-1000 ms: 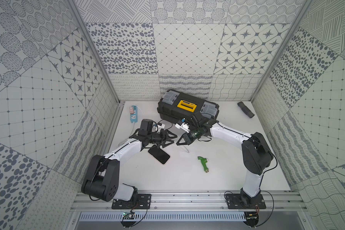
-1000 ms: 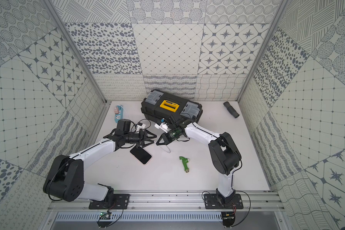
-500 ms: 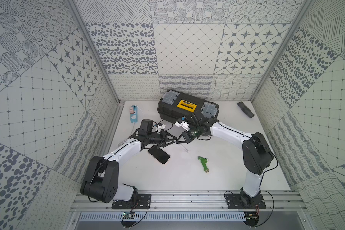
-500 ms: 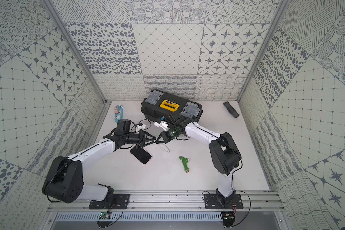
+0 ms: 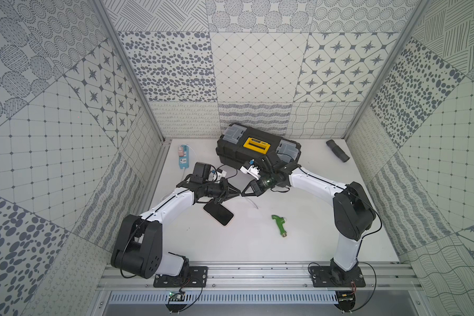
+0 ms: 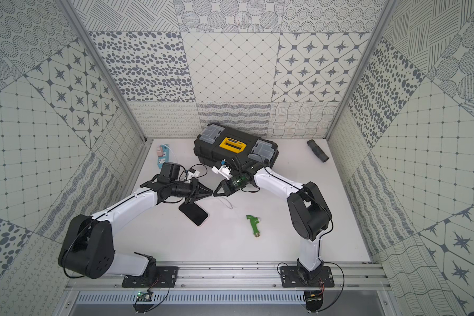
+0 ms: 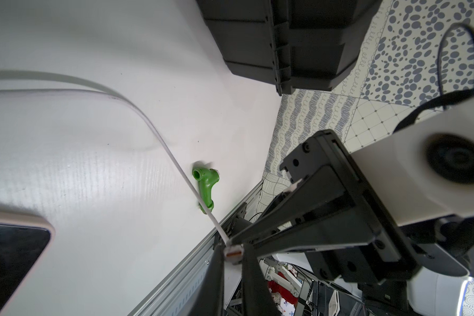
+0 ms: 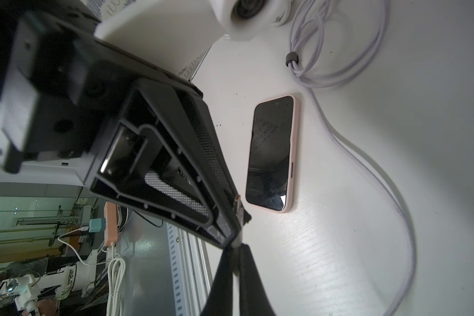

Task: Plug the charging cable into the phone
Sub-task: Adjust the charging cable.

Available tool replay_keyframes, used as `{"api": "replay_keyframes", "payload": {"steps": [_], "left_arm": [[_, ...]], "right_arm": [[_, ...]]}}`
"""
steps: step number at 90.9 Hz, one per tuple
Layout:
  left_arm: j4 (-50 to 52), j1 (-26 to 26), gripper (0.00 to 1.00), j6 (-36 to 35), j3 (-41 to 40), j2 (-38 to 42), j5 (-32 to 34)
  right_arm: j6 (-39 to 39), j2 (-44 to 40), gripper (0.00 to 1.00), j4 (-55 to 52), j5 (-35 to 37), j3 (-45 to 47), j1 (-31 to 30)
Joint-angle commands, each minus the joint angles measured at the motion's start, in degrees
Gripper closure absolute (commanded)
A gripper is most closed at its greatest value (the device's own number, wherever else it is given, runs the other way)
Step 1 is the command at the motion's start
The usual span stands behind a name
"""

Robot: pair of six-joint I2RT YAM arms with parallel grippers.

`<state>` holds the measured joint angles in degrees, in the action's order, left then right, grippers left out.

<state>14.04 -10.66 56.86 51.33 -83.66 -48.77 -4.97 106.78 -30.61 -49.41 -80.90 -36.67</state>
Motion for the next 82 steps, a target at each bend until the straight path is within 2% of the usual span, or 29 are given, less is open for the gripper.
{"api": "replay_keyframes", "payload": {"steps": [1, 4, 8, 18, 34, 53, 82], "left_arm": [[3.34, -0.37, 1.00, -4.59, 2.42, -0.54, -3.47], [4.75, -0.41, 1.00, -5.10, 2.94, -0.78, -2.68], [6.42, -0.40, 1.00, -5.70, 3.68, -1.22, -1.80], [8.59, -0.36, 1.00, -6.23, 4.75, -1.99, -0.20], [13.02, -0.38, 1.00, -7.76, 7.00, -2.54, 2.50], [15.03, -0.38, 1.00, -6.43, 8.11, -2.52, 6.45], [14.36, -0.50, 1.00, -4.42, 7.36, -1.64, 7.46]], "right_arm": [[-0.77, -0.21, 0.82, 0.84, 4.31, -0.80, -0.38], [-0.79, -0.82, 0.69, 0.75, 5.50, -0.71, -0.39], [0.01, -2.42, 0.59, 0.14, 8.07, -0.32, -0.68], [4.58, -7.54, 0.49, -1.68, 19.76, 1.18, -2.84], [9.73, -10.48, 0.48, -4.71, 33.63, 0.31, -7.48], [12.97, -10.46, 0.49, -6.57, 45.21, -1.36, -13.49], [11.52, -7.88, 0.51, -6.03, 50.22, -1.95, -15.74]]}}
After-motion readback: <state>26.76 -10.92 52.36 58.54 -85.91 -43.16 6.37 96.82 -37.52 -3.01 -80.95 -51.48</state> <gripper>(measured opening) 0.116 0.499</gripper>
